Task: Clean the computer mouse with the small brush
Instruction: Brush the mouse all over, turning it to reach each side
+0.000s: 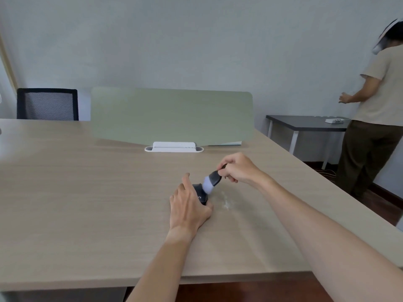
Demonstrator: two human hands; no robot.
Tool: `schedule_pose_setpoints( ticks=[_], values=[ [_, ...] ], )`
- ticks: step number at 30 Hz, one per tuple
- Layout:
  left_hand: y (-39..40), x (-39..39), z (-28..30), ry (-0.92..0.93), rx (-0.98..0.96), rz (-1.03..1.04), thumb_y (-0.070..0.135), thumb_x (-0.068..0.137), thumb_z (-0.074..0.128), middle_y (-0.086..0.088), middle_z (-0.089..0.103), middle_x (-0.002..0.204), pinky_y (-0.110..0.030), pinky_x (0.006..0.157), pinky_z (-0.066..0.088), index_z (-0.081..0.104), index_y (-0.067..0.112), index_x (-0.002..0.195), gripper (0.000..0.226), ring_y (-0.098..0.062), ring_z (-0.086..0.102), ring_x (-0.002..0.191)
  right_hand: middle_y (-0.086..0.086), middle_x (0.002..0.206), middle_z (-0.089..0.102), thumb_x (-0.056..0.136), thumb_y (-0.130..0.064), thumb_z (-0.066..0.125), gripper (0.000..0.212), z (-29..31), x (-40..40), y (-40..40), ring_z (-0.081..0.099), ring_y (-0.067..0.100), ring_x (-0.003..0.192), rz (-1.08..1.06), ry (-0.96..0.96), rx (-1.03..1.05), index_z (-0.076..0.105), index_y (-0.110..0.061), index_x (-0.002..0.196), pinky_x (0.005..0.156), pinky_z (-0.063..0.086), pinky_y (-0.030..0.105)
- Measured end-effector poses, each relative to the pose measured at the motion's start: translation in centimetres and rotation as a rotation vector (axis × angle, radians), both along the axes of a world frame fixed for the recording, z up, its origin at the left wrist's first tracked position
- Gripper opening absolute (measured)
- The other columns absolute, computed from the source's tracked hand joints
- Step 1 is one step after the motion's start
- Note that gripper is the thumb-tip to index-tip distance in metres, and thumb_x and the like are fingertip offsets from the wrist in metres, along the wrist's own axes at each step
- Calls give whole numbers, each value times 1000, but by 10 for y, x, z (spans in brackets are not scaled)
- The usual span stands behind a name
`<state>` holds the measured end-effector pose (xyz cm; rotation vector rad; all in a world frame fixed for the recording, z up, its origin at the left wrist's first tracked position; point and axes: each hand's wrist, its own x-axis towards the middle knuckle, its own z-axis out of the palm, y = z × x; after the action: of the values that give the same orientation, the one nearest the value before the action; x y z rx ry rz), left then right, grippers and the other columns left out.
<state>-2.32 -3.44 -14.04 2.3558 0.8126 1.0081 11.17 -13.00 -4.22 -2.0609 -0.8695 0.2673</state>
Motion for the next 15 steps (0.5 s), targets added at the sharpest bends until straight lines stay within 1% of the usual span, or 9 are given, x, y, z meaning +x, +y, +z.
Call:
schedule_pose_setpoints(
  ticks=[1, 3, 6, 7, 8, 9, 12, 13, 15],
  values=[
    [0, 0, 0, -10, -6, -8, 48, 70, 66, -3, 62, 113, -38, 95, 44, 24, 9, 146, 94, -27, 58, 110, 0, 53, 58, 76, -2, 66, 16, -2, -3, -1, 46, 13, 41, 66, 32, 1, 71, -16, 71, 43, 37, 21],
    [-1, 0, 0, -24, -2, -10, 43, 72, 66, -1, 63, 112, -38, 94, 44, 24, 9, 146, 91, -26, 58, 109, 0, 59, 63, 74, -1, 67, 19, -9, -6, -3, 50, 11, 44, 123, -2, -31, 73, -19, 73, 45, 40, 20],
    [-1, -1, 1, -5, 9, 7, 40, 71, 67, -5, 62, 112, -37, 94, 44, 25, 9, 145, 91, -28, 59, 108, 2, 79, 73, 73, -1, 65, 22, -15, -1, -5, 60, 11, 67, 63, -232, -85, 76, -17, 83, 59, 46, 16],
    [-1, -1, 1, 6, 13, 11, 40, 71, 68, -6, 62, 111, -37, 93, 44, 25, 9, 145, 92, -29, 59, 108, 2, 81, 72, 74, 0, 64, 22, -15, 1, -7, 60, 11, 71, 43, -292, -91, 77, -15, 84, 61, 45, 14],
    [-1, -1, 1, 13, 16, 12, 40, 70, 68, -6, 62, 111, -37, 93, 45, 25, 10, 145, 92, -29, 59, 108, 0, 77, 70, 74, 1, 64, 22, -14, 2, -8, 59, 10, 70, 30, -309, -76, 76, -15, 83, 59, 44, 12],
    [-1, -1, 1, 14, 17, 13, 41, 70, 67, -6, 62, 111, -37, 92, 45, 25, 10, 145, 91, -29, 59, 108, -3, 69, 67, 73, 1, 64, 22, -13, 2, -9, 57, 8, 63, 27, -274, -39, 76, -16, 80, 55, 42, 12],
    [0, 0, -1, -4, 2, 1, 39, 70, 68, -3, 62, 113, -38, 93, 45, 25, 11, 145, 90, -28, 59, 109, -3, 49, 58, 72, 3, 65, 20, -8, -3, -8, 47, 11, 42, 105, 10, 78, 72, -16, 70, 46, 38, 19],
    [0, 0, -1, -7, -4, -5, 37, 70, 68, -2, 62, 113, -37, 94, 44, 25, 11, 145, 90, -27, 58, 110, -2, 48, 57, 73, 4, 65, 20, -8, -6, -6, 46, 12, 41, 144, 58, 68, 72, -15, 70, 45, 37, 20],
    [0, 0, -1, -13, 0, -3, 34, 70, 67, -4, 62, 112, -37, 93, 44, 27, 10, 144, 88, -28, 59, 109, -2, 54, 60, 73, 3, 64, 21, -12, -11, -1, 48, 12, 44, 178, 24, -1, 73, -17, 72, 46, 39, 20]
  ],
)
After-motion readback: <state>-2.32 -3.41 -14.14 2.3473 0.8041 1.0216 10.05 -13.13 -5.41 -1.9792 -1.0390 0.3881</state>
